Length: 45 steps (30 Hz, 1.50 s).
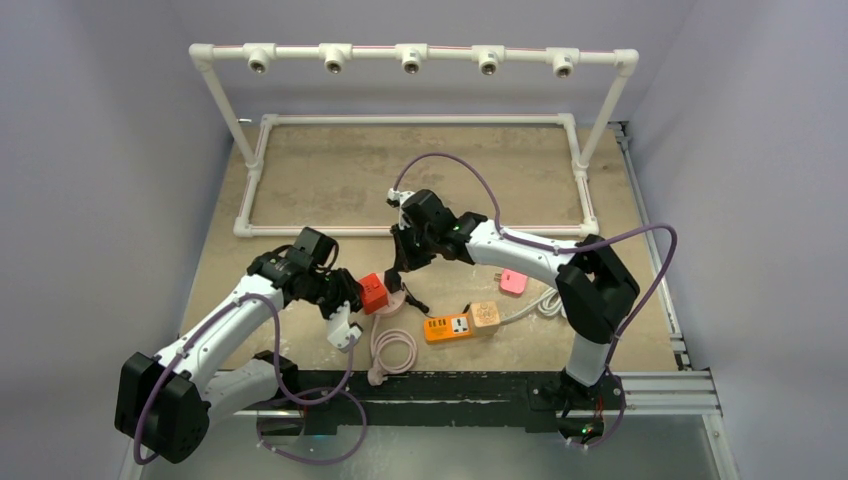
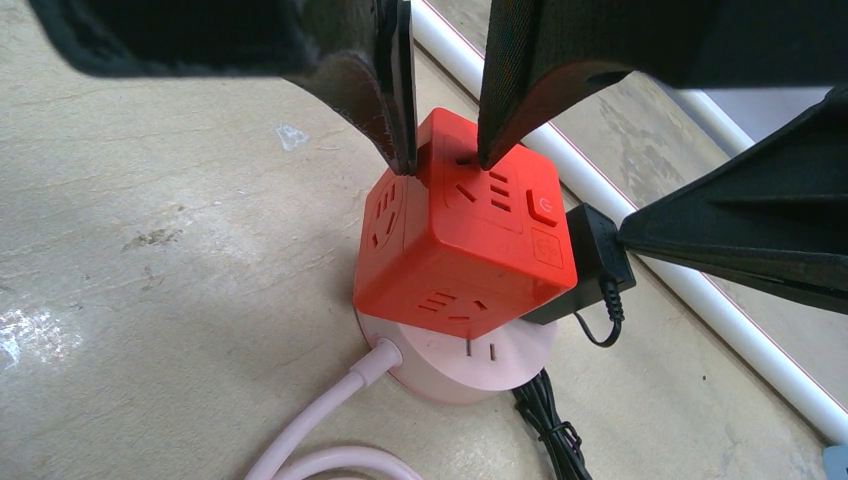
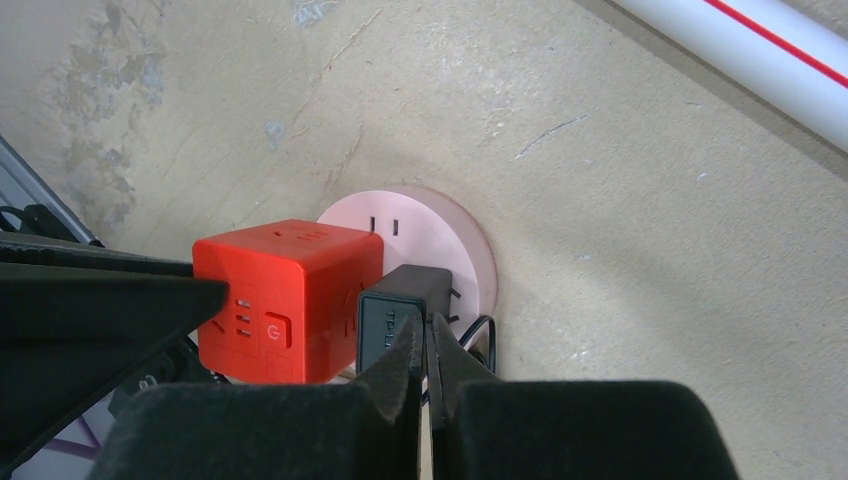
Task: Insert the plug
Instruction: Press the plug into the socket.
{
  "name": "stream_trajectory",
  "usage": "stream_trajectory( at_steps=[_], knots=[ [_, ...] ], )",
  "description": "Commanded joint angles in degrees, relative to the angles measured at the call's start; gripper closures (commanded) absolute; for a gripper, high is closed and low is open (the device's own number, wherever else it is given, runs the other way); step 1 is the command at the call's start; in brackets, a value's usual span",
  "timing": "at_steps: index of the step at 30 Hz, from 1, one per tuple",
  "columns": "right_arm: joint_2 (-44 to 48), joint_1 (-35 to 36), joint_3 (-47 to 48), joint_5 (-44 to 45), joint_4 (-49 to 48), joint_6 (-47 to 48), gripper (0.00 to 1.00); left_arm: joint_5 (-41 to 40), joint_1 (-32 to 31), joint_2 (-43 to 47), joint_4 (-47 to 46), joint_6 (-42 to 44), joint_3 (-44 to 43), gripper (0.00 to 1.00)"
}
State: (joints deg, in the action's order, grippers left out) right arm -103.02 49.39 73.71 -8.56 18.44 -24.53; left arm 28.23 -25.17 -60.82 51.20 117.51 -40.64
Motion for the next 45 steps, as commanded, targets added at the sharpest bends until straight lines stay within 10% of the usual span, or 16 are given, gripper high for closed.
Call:
stream_trajectory(
  at_steps=[1, 45],
  knots=[
    [-3.28, 0.55, -3.77, 5.94, 7.14, 2.26, 1.0, 0.56, -0.76, -2.35, 1.62, 19.81, 0.94, 0.74],
    [-4.12, 11.76, -7.5, 9.35, 16.83, -0.86, 1.0, 0.02, -1.02, -4.13, -3.18, 14.23, 1.3, 0.79]
  ],
)
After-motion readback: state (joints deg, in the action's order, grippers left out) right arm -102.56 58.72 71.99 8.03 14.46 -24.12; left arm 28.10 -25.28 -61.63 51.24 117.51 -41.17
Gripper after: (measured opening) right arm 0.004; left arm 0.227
